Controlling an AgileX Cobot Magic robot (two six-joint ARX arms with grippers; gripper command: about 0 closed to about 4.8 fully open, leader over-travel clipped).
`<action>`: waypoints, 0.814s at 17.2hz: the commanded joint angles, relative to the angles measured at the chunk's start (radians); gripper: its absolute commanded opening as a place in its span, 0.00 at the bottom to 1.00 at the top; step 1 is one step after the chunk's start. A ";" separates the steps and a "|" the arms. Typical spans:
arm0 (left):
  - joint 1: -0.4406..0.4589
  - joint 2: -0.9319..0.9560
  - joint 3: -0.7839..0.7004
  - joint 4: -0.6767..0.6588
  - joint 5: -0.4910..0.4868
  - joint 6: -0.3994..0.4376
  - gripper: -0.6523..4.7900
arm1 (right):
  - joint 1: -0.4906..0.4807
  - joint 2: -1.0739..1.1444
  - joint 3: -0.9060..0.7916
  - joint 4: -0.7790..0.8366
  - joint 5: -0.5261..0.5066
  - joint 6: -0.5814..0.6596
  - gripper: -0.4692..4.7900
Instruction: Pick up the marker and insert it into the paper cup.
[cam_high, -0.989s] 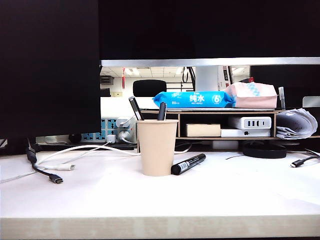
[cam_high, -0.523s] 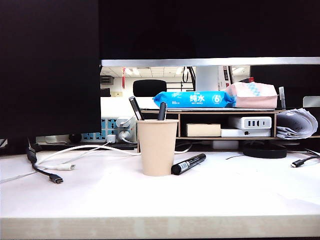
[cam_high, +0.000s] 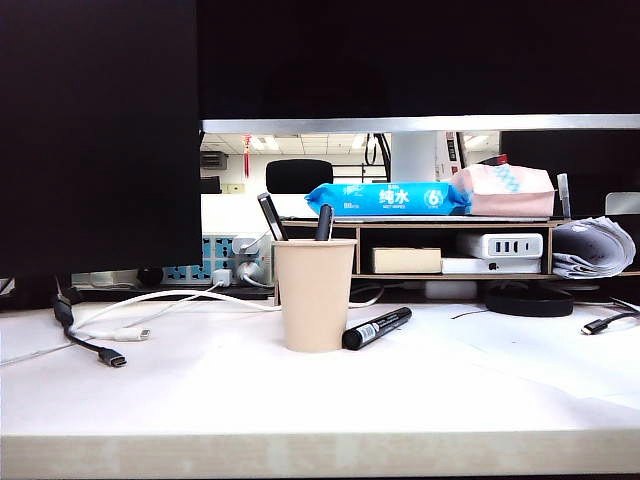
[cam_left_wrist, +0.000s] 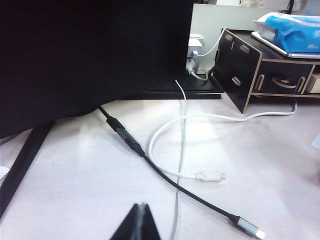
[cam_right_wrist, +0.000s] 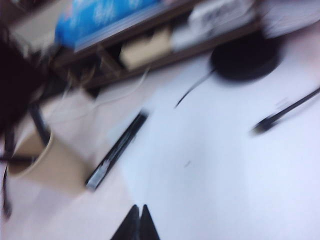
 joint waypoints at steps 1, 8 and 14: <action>0.002 0.000 0.001 0.006 0.004 0.004 0.11 | 0.042 0.336 0.151 0.026 -0.101 0.002 0.08; 0.002 0.000 0.001 0.007 0.004 0.004 0.11 | 0.045 0.967 0.632 -0.196 -0.312 0.027 0.08; -0.016 0.000 0.000 0.006 -0.003 0.004 0.11 | 0.089 1.160 0.823 -0.244 -0.326 0.028 0.08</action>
